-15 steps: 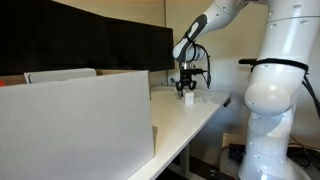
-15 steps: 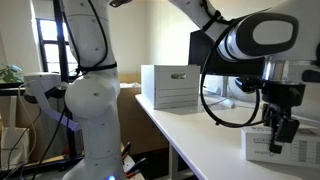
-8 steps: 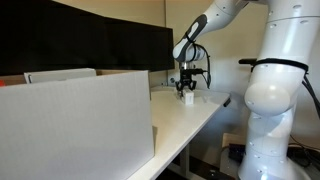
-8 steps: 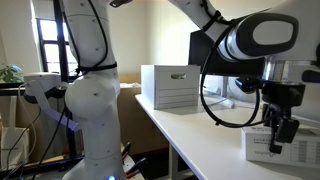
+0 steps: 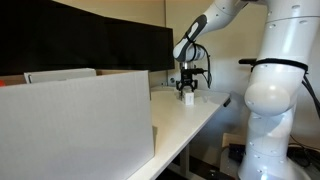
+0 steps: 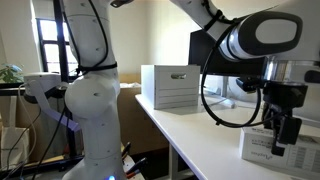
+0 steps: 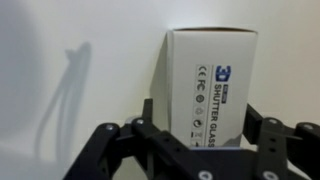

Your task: Remove the small box from the big box

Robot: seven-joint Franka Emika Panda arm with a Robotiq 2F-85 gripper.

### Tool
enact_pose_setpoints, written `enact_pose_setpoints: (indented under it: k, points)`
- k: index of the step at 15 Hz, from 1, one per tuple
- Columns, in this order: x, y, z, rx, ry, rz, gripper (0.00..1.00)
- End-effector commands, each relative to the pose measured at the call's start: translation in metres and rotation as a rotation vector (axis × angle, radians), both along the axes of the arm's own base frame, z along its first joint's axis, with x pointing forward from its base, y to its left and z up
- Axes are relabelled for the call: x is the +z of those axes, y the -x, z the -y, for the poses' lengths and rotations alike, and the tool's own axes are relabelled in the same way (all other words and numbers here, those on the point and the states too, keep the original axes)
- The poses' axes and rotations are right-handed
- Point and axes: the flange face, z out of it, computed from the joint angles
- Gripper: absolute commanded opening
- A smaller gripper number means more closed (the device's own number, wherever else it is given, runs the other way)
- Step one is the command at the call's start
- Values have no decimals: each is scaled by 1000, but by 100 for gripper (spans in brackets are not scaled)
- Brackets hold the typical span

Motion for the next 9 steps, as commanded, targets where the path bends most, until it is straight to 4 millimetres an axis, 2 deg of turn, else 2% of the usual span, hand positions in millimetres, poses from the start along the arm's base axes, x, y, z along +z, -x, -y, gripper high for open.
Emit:
enact_pose_setpoints:
  k: [1,9]
  points:
    - [7,-1,8,5,-4,-32,100]
    - [41,-21,4,44,26,-79,100]
